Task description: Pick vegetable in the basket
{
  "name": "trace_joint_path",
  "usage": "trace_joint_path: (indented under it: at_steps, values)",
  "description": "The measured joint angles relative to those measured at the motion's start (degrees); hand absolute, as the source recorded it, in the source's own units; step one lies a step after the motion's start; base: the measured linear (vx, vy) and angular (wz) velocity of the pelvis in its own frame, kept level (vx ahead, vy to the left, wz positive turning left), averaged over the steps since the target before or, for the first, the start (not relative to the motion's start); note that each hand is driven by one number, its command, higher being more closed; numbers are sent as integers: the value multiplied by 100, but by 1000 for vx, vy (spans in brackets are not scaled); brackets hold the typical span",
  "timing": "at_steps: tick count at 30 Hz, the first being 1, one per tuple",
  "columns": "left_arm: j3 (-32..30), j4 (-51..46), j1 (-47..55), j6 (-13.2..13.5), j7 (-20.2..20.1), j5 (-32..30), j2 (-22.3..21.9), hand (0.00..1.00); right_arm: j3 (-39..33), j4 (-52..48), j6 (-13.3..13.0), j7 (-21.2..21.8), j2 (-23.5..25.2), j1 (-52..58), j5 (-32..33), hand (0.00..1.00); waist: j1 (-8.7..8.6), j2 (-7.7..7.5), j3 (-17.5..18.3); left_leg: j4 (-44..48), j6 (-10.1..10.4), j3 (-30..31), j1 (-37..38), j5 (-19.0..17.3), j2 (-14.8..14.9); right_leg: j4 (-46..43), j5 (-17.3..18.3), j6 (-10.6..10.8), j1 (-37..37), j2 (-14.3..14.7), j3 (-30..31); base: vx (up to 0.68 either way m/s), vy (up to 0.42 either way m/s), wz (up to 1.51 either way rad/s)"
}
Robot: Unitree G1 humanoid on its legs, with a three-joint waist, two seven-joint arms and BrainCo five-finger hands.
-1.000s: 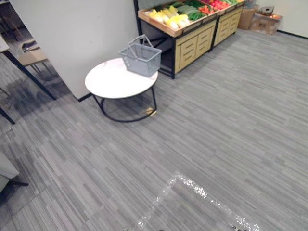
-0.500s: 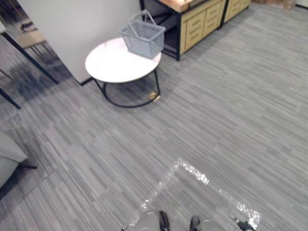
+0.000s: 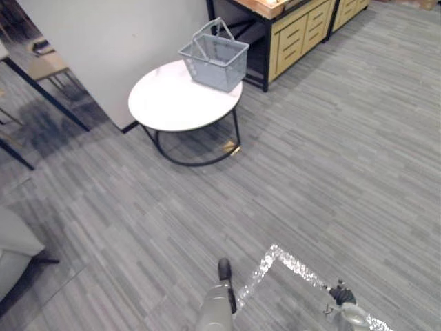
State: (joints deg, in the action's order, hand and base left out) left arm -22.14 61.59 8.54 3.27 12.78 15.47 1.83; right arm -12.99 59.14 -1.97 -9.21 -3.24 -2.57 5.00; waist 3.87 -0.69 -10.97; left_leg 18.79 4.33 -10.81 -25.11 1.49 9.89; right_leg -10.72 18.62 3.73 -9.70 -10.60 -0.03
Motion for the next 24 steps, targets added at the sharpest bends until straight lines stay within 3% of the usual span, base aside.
trace_joint_path:
  at_steps: [2, 3, 5, 6, 7, 8, 10, 13, 15, 17, 18, 19, 21, 22, 23, 24]
  values:
    - [6, 11, -48, 23, 16, 0, 149, 0, -28, 146, -2, -4, -21, 57, -6, 0, 1, -311, 193, 639, -320, -192, -7, -438, -212, -383, -292, 260, 115, -360, 353, 423, 328, -27]
    - [49, 10, -49, 25, 20, 0, 163, 0, -48, 188, -4, -5, -27, 60, -7, 0, -7, -374, 246, 675, -353, -280, 44, -498, -259, -577, -396, 312, 210, -449, 408, 424, 268, -41]
    - [179, -5, -46, 27, 29, -1, 189, 0, -141, 264, -7, -7, -67, 59, -6, 0, -48, -333, 293, 654, -389, -302, 302, -702, -325, -1466, -1072, 483, 608, -465, 538, 390, 235, -41]
    - [303, -12, -19, 27, 28, -3, 216, 0, -190, 272, -4, -12, -82, 128, -6, 0, -60, -290, 301, 300, -383, -381, 733, -917, -366, -2366, -1787, 527, 1066, -492, 534, 521, 317, -33]
    - [492, -19, 2, 24, 30, -10, 309, 0, -222, 260, -4, -9, -78, 285, -8, 0, -104, -319, 297, -37, -426, -462, 1187, -978, -476, -3077, -2747, 502, 1367, -606, 510, 525, 295, -21]
    - [622, -71, 21, 23, 30, -11, 313, 0, -238, 260, -1, -10, -82, 368, -7, 0, -161, -283, 269, -152, -477, -497, 1390, -1018, -527, -3458, -2988, 586, 1484, -668, 480, 425, 207, -4]
    - [834, -302, 24, 31, 33, -11, 410, 0, -239, 264, 8, 7, -95, 556, -58, 0, -233, -230, 215, -502, -571, -590, 2161, -1129, -629, -5245, -2437, 197, 2265, -716, 82, 345, 85, -13]
    - [873, -614, -130, 87, 38, -12, 439, 0, -294, 245, 6, 20, -137, 602, -57, 0, -394, -131, 137, -980, -568, -600, 2834, -1135, -661, -5732, -1619, 37, 3142, -403, -541, 334, -3, -4]
    - [871, -709, -287, 124, 51, -11, 443, 0, -461, 245, 6, 26, -135, 558, -55, 0, -466, -129, -29, -1116, -547, -564, 3143, -1162, -660, -4954, -1244, -3, 3347, -254, -866, 322, -150, 22]
    - [820, -801, -346, 160, 58, -12, 336, 0, -624, 221, 5, 14, -135, 600, -51, 0, -529, -126, -91, -1150, -349, -486, 3324, -1408, -602, -3474, -1219, -51, 3330, -242, -1229, 298, -231, 27]
    - [759, -801, -399, 159, 84, -12, 268, 0, -671, 213, 12, 0, -124, 624, -51, 0, -512, -161, -117, -1128, -220, -460, 3398, -1524, -597, -2687, -1241, -44, 3296, -275, -1242, 277, -291, 26]
    - [691, -798, -422, 156, 153, -13, 112, 0, -707, 139, 25, -31, -96, 662, -49, 0, -505, -139, -145, -1026, 45, -388, 3509, -1772, -461, -1677, -1295, 1, 3230, -354, -1177, 301, -317, 26]
    - [633, -790, -427, 155, 231, -23, -53, 0, -794, -23, 41, -31, -50, 699, -48, 0, -494, -16, -217, -1062, 303, -266, 3763, -1946, -175, -1523, -1705, 61, 3225, -328, -1127, 409, -366, 22]
    - [590, -773, -483, 147, 271, -35, -236, 0, -927, -148, 32, -31, -24, 700, -48, 0, -432, 103, -223, -1162, 341, -205, 3841, -1986, 19, -1797, -1352, -111, 3211, -106, -1309, 584, -411, 20]
    - [607, -750, -558, 147, 256, -48, -351, 0, -1005, -271, -5, -35, -11, 680, -51, 0, -380, 212, -225, -1143, 316, -33, 3896, -1837, -1, -2118, -979, -190, 3274, -75, -1352, 525, -319, 16]
    - [599, -749, -586, 151, 262, -53, -398, 0, -1032, -325, -7, -36, -17, 676, -51, 0, -376, 134, -273, -1131, 317, 70, 3947, -1707, -44, -2269, -809, -222, 3267, -73, -1380, 533, -273, 21]
